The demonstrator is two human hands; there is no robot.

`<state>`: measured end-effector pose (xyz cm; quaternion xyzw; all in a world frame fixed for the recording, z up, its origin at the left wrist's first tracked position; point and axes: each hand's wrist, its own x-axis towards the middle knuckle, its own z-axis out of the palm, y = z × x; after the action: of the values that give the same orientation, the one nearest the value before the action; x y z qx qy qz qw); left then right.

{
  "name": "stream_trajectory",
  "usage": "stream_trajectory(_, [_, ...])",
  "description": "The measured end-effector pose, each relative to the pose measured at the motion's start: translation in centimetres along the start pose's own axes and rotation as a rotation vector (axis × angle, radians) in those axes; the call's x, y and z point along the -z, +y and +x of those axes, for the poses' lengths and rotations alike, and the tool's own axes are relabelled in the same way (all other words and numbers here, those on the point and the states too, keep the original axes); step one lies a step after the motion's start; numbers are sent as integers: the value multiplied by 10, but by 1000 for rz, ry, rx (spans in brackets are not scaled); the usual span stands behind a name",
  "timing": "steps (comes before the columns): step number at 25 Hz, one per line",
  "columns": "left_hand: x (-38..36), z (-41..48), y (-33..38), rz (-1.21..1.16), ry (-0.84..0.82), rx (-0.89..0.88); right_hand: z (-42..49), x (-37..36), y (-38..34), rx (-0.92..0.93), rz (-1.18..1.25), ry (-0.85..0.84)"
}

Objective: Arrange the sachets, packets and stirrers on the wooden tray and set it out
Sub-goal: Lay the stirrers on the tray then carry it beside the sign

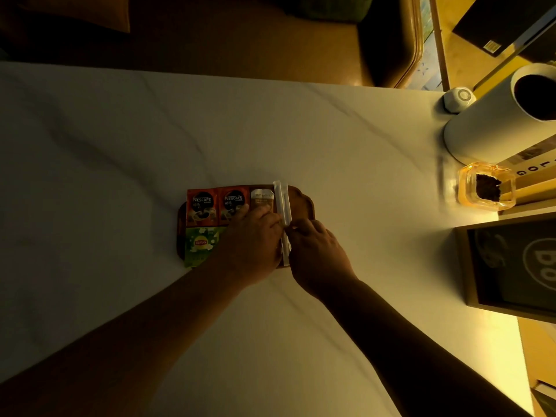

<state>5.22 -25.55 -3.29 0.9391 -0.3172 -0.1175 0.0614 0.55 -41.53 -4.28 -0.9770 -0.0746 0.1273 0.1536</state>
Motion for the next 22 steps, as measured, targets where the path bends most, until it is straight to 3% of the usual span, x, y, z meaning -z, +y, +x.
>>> stream_trajectory(3, [3, -7, -1, -85, 72, 33, 3, 6, 1, -35, -28, 83])
stream_trajectory(5, [10, -18, -15, -182, 199, 225, 9, 12, 5, -192, 80, 168])
stream_trajectory(7, [14, -36, -41, -274, 312, 516, 17, 18, 7, -410, 413, 207])
stream_trajectory(9, [13, -55, -69, -393, 290, 789, 25, 23, 9, -629, 720, 100])
stream_trajectory(11, [5, -66, -92, -541, 162, 908, 30, 23, 11, -713, 831, 6])
stream_trajectory(13, [1, -70, -109, -689, 24, 893, 31, 25, 13, -745, 873, -5])
stream_trajectory(16, [10, -74, -122, -873, 1, 839, 25, 28, 11, -828, 976, 17])
stream_trajectory(19, [24, -71, -120, -846, -6, 758, -10, 28, 7, -899, 1026, 30])
stream_trajectory(22, [49, -46, -93, -841, -28, 618, -71, 28, 9, -994, 1258, 89])
